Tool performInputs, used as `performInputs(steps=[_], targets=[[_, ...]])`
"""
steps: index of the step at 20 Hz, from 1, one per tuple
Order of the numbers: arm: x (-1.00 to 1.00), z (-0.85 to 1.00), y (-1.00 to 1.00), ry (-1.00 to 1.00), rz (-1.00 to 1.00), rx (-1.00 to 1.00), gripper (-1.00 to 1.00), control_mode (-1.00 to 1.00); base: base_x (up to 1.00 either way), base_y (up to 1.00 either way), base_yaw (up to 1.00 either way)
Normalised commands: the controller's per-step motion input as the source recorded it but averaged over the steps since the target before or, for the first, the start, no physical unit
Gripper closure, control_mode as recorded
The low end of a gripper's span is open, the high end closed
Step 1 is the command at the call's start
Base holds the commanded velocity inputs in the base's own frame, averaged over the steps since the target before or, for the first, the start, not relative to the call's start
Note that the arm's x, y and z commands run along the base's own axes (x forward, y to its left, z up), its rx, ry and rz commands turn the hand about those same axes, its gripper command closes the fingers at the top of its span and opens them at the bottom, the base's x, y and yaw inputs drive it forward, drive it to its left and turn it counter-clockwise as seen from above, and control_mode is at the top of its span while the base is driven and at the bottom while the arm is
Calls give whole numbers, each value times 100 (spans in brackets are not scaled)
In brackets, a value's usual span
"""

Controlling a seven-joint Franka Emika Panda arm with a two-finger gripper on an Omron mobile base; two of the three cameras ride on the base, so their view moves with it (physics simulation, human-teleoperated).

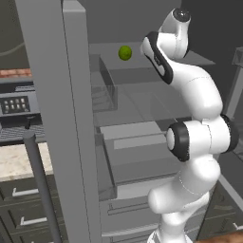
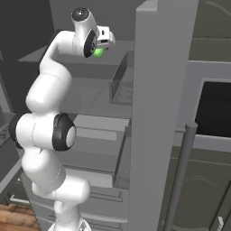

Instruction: Gather the lime and corn from the fridge and place them on a tray on the dining counter. Then gather the steaks from the fridge and place them on the other tray.

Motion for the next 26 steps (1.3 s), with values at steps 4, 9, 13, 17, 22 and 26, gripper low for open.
performInputs(steps=[4,9,13,17,22,26], targets=[[-23,-53,6,0,-2,0,100,-100,0,0,0],[-38,-36,0,-4,0,2,100,-100,0,0,0],[-22,-4,1,-11,0,1,100,-100,0,0,0],[-54,17,0,-14,0,0,100,-100,0,0,0],[-89,53,0,-7,2,3,100,-100,0,0,0],[-86,44,0,2,4,5,100,-100,0,0,0]])
